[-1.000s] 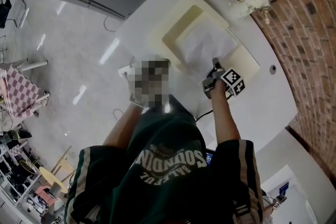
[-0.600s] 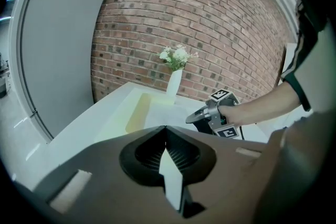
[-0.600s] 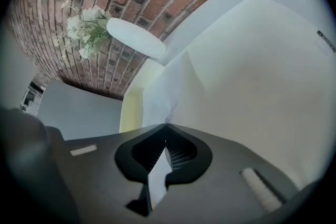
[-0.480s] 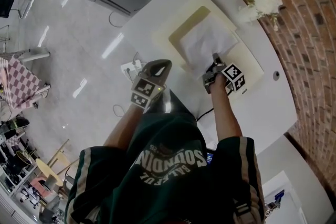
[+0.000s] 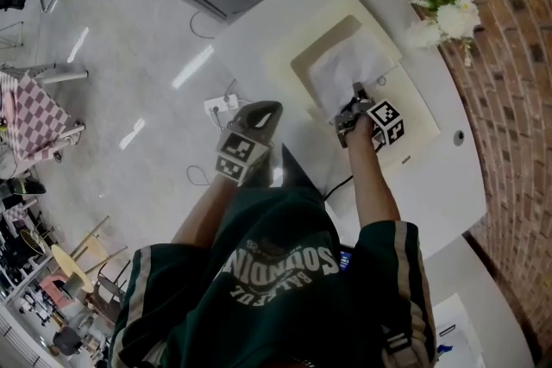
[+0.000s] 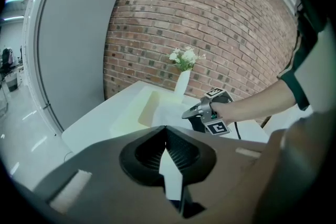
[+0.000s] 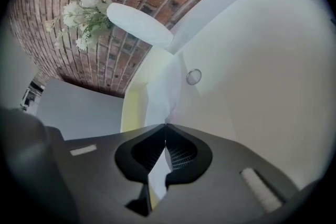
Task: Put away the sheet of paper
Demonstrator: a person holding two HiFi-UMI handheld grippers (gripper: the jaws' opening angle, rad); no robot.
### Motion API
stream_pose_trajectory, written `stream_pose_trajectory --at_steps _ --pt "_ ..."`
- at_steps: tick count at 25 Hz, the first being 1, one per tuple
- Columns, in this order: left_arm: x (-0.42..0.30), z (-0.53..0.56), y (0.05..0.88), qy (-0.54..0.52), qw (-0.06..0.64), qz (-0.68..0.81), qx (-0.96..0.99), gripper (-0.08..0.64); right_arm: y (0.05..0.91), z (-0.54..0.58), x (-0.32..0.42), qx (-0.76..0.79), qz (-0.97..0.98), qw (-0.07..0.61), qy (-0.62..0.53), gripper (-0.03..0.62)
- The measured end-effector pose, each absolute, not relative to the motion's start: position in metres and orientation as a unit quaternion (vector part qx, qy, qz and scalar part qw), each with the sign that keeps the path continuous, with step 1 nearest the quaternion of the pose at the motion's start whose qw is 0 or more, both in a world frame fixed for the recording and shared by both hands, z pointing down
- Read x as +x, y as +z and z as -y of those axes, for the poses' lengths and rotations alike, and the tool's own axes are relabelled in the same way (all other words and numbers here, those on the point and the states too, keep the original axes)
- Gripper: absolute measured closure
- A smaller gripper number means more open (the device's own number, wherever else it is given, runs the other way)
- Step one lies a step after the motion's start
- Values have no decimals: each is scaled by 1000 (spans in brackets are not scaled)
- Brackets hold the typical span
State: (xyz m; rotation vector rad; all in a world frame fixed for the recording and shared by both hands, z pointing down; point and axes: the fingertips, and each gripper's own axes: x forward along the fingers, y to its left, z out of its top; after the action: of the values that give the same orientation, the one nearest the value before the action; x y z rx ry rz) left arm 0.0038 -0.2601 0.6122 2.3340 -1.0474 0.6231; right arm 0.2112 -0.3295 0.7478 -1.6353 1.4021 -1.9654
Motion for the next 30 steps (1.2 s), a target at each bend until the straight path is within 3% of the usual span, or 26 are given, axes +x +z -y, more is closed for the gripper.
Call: stream_pose_trajectory --at_steps 11,21,30 --pt "-26 247 614 229 261 416 840 549 752 357 188 -558 -499 79 -658 577" --pt "-36 239 611 222 260 420 841 549 753 355 183 -555 -521 33 -648 497" --pt "-33 229 603 208 247 398 859 549 723 332 199 -595 -551 1 -585 514"
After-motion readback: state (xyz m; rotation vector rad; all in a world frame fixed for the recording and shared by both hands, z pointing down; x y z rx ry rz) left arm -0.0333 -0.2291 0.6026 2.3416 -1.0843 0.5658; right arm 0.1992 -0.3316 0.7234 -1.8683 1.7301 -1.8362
